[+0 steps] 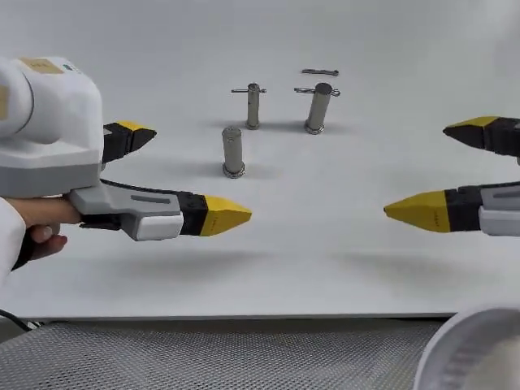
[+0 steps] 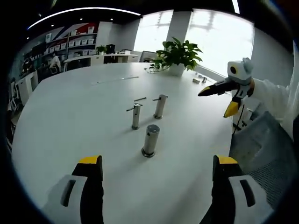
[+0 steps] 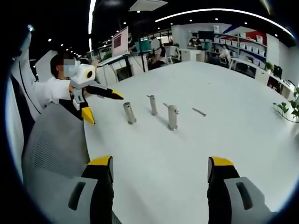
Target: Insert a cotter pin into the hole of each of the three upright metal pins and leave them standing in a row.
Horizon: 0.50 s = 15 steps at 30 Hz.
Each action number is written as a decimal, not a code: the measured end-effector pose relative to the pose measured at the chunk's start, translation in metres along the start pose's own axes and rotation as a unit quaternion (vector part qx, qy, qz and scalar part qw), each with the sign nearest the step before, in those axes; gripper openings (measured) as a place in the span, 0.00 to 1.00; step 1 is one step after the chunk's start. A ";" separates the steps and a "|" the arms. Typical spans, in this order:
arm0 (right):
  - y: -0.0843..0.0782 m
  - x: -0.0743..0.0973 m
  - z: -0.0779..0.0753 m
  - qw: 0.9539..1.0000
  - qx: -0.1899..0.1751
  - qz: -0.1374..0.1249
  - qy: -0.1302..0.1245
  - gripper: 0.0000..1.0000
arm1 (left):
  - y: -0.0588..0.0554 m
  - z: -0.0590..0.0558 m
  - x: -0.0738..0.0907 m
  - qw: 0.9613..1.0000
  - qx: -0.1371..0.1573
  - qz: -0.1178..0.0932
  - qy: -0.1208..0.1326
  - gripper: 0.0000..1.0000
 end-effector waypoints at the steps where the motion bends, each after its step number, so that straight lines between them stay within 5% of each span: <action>1: 0.002 -0.001 -0.002 1.000 0.007 0.006 0.002 0.76 | 0.000 0.000 0.000 1.000 0.000 0.001 -0.001 0.94; 9: 0.030 -0.011 -0.033 0.992 0.103 0.072 0.012 0.67 | 0.003 -0.003 0.002 1.000 0.005 -0.010 -0.003 0.93; 15: 0.052 -0.034 -0.050 0.985 0.137 0.101 0.028 0.63 | 0.005 -0.001 0.005 1.000 0.008 -0.018 0.003 0.93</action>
Point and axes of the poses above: the centre of the closed fingertips' face, and the gripper's own axes: x roughly backward along the fingers, z roughly to its left, y roughly out of its top, the point moved 7 cm from there along x, roughly backward along the fingers, and after that the axes turned 7 degrees about -z, right-handed, at the moved point
